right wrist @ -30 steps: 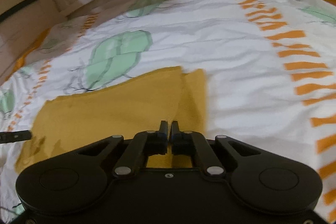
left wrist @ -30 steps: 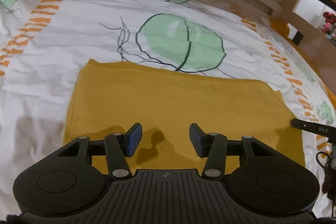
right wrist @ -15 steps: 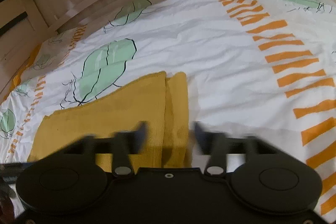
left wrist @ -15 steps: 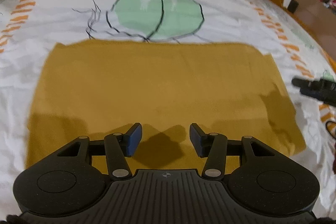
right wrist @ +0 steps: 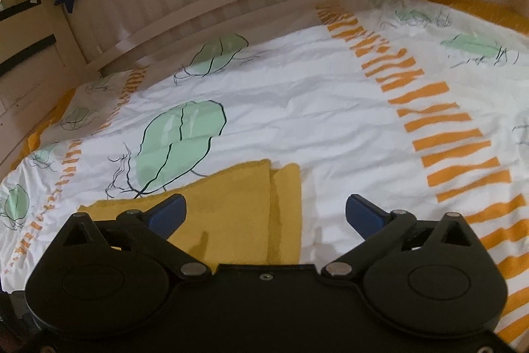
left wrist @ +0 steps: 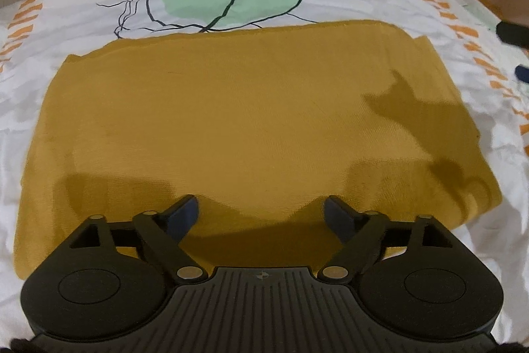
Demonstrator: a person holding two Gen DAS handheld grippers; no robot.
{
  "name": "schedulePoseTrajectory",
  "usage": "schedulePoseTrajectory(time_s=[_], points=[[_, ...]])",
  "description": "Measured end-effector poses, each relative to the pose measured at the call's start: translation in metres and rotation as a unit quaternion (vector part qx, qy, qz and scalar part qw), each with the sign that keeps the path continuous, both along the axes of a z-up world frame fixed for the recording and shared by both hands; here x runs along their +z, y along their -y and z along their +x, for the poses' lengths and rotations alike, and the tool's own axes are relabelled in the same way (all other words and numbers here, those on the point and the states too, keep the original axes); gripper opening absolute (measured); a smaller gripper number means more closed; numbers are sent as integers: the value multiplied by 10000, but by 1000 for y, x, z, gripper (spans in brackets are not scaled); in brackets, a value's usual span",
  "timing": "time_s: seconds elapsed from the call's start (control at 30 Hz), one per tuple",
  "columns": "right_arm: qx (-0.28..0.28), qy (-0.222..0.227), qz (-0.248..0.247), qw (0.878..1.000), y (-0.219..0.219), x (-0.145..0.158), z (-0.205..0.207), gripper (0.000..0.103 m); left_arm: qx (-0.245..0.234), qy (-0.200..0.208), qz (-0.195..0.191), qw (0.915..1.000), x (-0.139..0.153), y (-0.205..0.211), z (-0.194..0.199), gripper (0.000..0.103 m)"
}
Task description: Fold small clothes
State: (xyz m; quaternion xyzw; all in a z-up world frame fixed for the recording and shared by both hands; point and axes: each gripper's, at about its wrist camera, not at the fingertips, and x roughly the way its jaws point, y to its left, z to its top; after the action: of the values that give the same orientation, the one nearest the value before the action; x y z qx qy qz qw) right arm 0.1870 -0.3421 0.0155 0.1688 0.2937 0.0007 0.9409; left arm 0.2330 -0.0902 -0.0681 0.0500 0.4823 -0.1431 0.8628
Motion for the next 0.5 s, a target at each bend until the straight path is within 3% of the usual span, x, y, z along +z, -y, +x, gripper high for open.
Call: schedulePoseTrajectory(time_s=[0.2, 0.33, 0.43, 0.5], points=[[-88, 328, -174, 9993, 1, 13, -5, 103, 86, 85, 53, 9999, -5, 8, 0, 102], [-338, 538, -153, 9979, 2, 21, -11, 102, 162, 138, -6, 9998, -8, 7, 0, 103], [-805, 348, 26, 9961, 7, 22, -14, 103, 120, 91, 44, 9999, -7, 8, 2, 103], [-838, 156, 341, 9958, 14, 16, -12, 102, 116, 36, 37, 9999, -6, 8, 4, 102]])
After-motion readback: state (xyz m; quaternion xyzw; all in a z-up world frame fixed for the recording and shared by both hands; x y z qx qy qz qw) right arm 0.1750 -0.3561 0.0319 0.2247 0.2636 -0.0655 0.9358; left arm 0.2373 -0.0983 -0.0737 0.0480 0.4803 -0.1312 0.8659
